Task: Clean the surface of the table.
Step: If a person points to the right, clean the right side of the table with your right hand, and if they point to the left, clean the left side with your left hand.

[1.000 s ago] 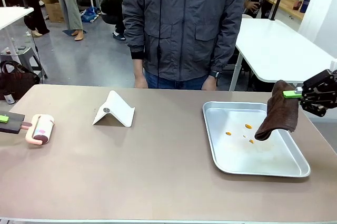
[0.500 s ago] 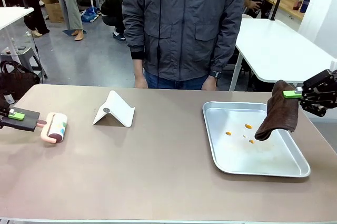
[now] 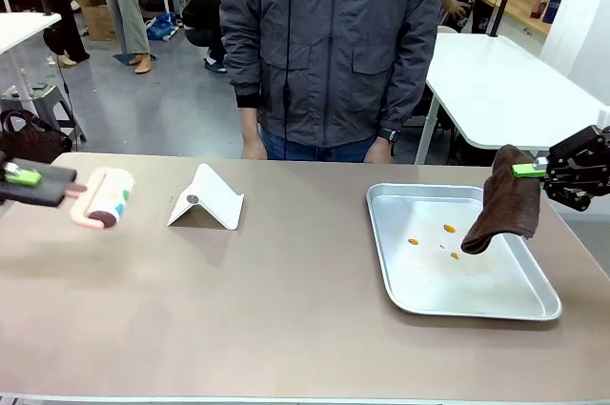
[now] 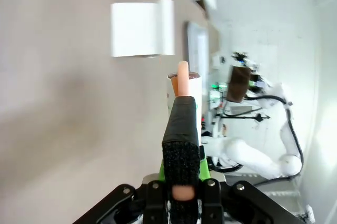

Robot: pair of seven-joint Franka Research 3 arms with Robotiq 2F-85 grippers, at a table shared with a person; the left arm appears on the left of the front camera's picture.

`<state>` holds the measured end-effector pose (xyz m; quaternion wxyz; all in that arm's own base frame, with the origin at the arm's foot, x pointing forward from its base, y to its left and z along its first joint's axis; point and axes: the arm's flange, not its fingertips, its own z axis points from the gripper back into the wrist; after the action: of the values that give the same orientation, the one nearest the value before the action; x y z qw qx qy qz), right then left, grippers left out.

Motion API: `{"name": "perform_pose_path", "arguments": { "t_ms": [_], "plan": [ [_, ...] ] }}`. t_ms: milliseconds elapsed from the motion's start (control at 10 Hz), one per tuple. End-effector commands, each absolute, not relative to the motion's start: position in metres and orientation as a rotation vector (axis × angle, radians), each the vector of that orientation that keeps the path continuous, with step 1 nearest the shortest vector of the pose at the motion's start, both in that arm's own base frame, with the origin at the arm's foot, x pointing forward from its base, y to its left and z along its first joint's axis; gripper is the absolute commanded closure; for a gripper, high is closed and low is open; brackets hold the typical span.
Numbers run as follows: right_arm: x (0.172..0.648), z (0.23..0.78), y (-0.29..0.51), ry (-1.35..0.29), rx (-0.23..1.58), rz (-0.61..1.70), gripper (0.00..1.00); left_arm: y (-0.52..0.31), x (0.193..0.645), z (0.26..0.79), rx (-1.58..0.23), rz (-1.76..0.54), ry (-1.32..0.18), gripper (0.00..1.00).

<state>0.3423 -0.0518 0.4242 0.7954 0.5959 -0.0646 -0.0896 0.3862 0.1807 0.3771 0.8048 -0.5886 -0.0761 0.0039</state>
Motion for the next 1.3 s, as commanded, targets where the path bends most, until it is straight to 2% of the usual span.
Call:
{"name": "perform_pose_path", "arguments": {
  "t_ms": [0, 200, 500, 600, 700, 1200],
  "plan": [
    [0.341, 0.430, -0.049, -0.133, 1.299, -0.205, 1.00, 0.200, 0.351, 0.407, -1.356, 0.017, -0.217, 0.78],
    [0.341, 0.430, -0.049, -0.133, 1.299, -0.205, 1.00, 0.220, 0.300, 0.427, -1.307, 0.067, -0.244, 0.78],
    [0.341, 0.430, -0.049, -0.133, 1.299, -0.205, 1.00, 0.250, 0.247, 0.433, -1.430, 0.071, -0.248, 0.78],
    [0.341, 0.430, -0.049, -0.133, 1.299, -0.205, 1.00, 0.258, 0.248, 0.428, -1.439, 0.114, -0.245, 0.78],
    [0.341, 0.430, -0.049, -0.133, 1.299, -0.205, 1.00, 0.247, 0.252, 0.435, -1.379, 0.059, -0.251, 0.78],
    [0.341, 0.430, -0.049, -0.133, 1.299, -0.205, 1.00, 0.247, 0.252, 0.435, -1.379, 0.059, -0.251, 0.78]
  ]
}}
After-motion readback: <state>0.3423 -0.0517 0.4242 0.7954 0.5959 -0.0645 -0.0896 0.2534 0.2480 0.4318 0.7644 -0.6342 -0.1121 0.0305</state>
